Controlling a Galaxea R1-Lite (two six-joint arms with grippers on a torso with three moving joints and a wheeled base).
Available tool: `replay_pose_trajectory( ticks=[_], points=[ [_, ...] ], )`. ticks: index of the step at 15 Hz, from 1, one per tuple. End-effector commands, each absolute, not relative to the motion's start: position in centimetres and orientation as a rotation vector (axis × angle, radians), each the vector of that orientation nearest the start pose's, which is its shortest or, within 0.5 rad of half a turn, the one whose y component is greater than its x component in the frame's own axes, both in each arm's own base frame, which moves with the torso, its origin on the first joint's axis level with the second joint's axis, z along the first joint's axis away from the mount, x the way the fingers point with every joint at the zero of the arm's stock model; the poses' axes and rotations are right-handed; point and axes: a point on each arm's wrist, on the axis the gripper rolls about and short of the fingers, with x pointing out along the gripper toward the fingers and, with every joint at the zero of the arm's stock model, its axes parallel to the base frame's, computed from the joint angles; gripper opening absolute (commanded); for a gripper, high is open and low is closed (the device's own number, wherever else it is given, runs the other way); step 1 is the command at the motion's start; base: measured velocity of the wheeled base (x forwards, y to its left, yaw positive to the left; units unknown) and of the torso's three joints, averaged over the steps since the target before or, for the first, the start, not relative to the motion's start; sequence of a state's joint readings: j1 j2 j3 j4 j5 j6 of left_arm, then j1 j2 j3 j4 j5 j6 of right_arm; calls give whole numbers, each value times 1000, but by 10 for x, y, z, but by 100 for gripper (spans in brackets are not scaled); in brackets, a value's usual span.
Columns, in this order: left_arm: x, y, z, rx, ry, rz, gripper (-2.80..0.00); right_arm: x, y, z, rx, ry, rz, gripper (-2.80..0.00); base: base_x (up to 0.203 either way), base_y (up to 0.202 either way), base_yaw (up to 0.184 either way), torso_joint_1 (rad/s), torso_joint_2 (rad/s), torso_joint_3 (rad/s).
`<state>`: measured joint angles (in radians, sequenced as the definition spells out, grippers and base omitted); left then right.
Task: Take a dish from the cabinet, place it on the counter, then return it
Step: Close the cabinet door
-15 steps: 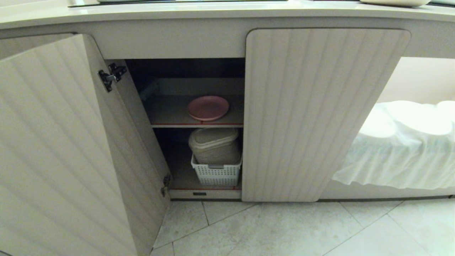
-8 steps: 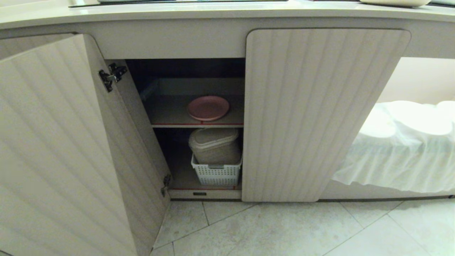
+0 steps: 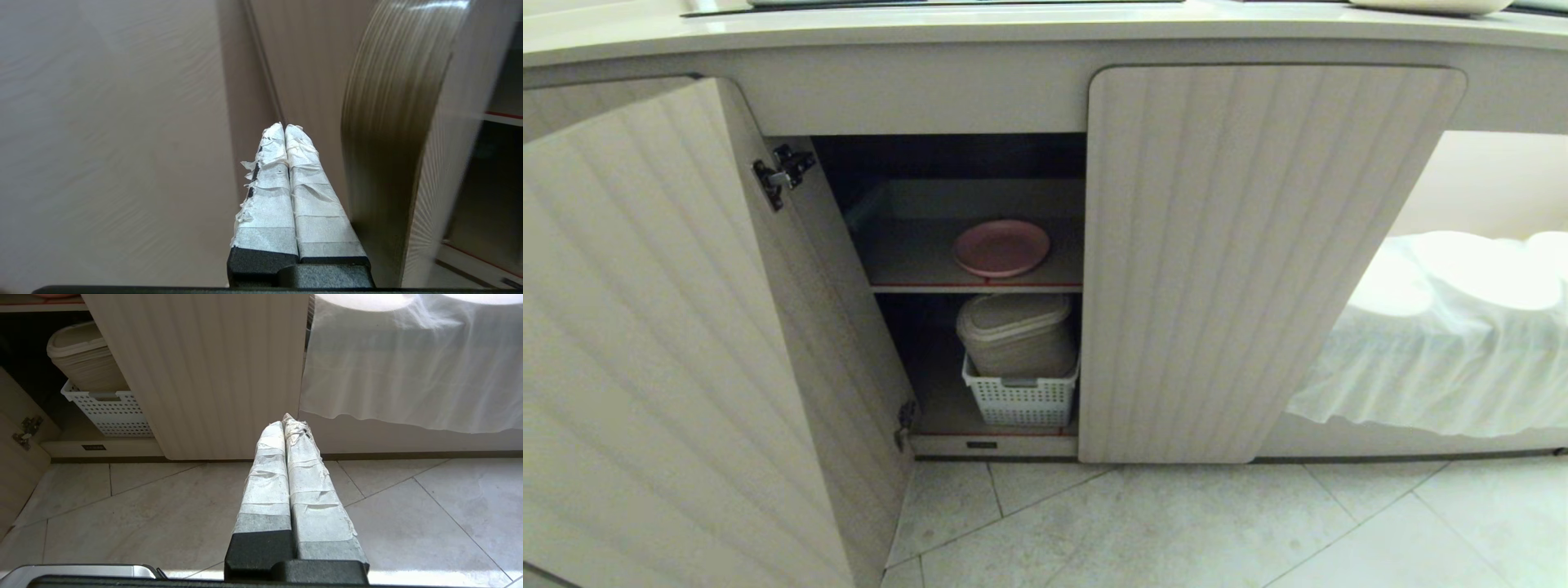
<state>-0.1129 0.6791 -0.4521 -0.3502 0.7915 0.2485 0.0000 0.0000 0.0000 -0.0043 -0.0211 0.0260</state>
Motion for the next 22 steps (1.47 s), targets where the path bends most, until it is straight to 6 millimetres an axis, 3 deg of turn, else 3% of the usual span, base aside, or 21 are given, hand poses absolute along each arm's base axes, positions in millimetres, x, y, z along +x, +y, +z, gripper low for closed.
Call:
replay_pose_trajectory(
  ticks=[1,7,22],
  points=[
    [47,9,236,174,-47,658,-280,-23,0,76,26,-5,-21,-280,0,0,0,0,0,0],
    [29,8,232,170,-51,518,-280,-23,0,76,26,-5,-21,-280,0,0,0,0,0,0],
    [23,4,238,37,-88,249,-280,-23,0,76,26,-5,-21,-280,0,0,0,0,0,0]
  ],
)
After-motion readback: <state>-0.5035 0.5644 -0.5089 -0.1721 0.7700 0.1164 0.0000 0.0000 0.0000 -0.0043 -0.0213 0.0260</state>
